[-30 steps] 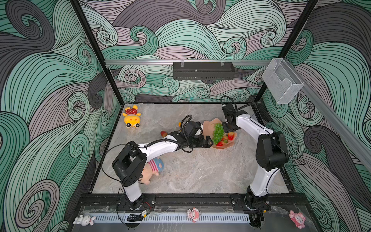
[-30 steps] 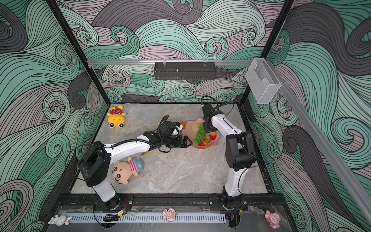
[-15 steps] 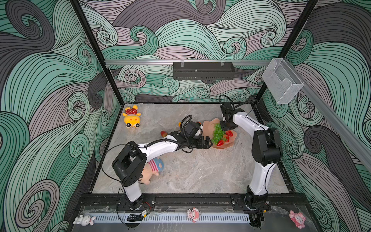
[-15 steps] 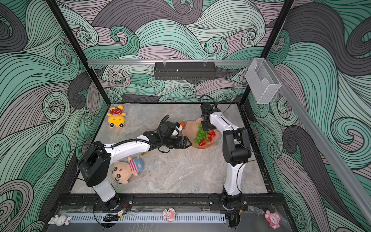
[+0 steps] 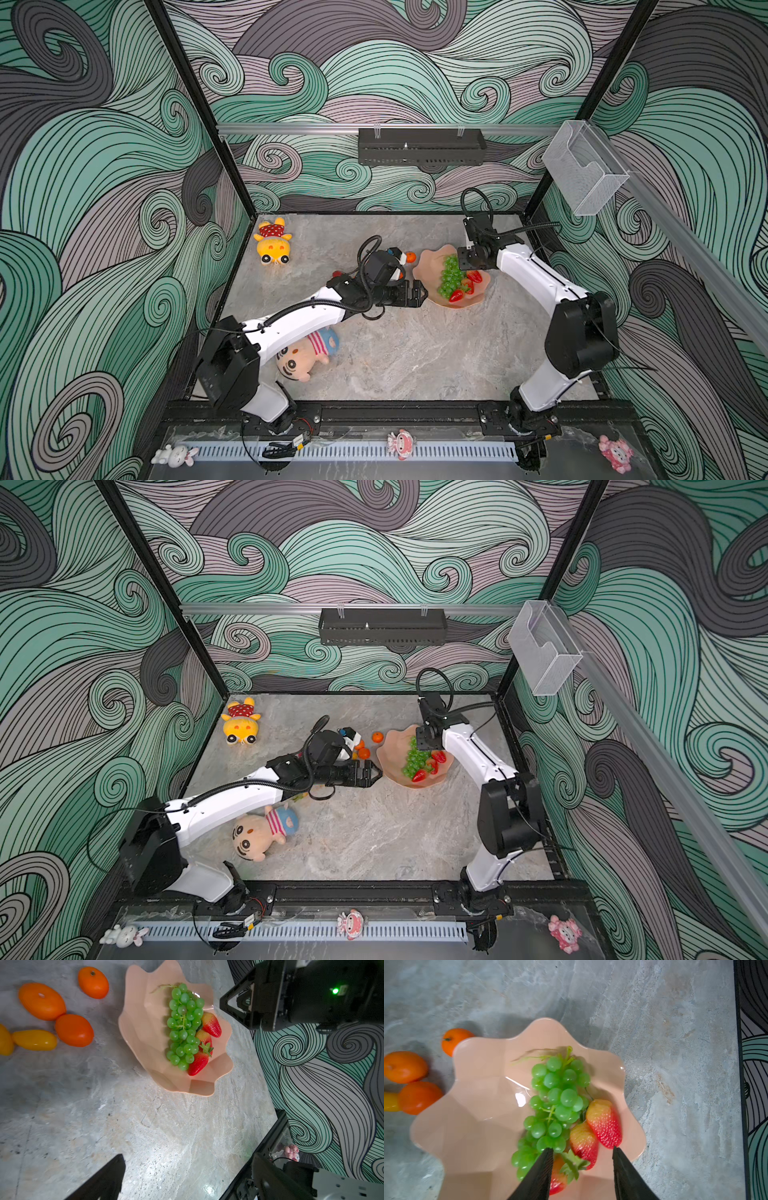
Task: Arrange fruit in a fruit bowl
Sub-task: Place the fruit in the fruit bowl.
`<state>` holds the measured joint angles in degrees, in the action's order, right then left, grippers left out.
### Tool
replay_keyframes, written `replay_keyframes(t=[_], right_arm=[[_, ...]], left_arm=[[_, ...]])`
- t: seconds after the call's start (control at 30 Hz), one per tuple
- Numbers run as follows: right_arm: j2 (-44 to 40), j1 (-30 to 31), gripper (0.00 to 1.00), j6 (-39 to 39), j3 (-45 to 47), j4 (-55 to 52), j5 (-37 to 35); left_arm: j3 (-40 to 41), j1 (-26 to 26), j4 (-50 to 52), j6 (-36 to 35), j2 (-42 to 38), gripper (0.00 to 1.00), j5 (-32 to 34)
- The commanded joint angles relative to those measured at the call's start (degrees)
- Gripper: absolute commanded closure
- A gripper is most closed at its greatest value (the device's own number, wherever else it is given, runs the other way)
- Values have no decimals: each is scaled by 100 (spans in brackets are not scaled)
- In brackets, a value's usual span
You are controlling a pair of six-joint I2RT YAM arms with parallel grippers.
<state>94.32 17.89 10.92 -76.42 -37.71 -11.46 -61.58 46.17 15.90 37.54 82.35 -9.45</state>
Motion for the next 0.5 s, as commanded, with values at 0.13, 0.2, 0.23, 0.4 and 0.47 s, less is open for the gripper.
replay_keyframes(t=[0.13,0.2,0.23,0.4,0.47], right_arm=[[-422,862,48,545,317,195,-285],[-355,1136,45,621,188,36,-625],[-336,1258,42,562,132,-26,-621],[-446,1623,41,315,248,270,-219],[-537,1723,44,358,271,330,15]], left_arm=[[1024,-56,658,147,-1379,1,1148],[1306,-71,627,190,-1734,1,1470],[1439,-88,565,193,-1918,1,1571],[1497,-460,878,177,-2310,1,1552],[1489,-632,1015,136,-2420,2,1543]])
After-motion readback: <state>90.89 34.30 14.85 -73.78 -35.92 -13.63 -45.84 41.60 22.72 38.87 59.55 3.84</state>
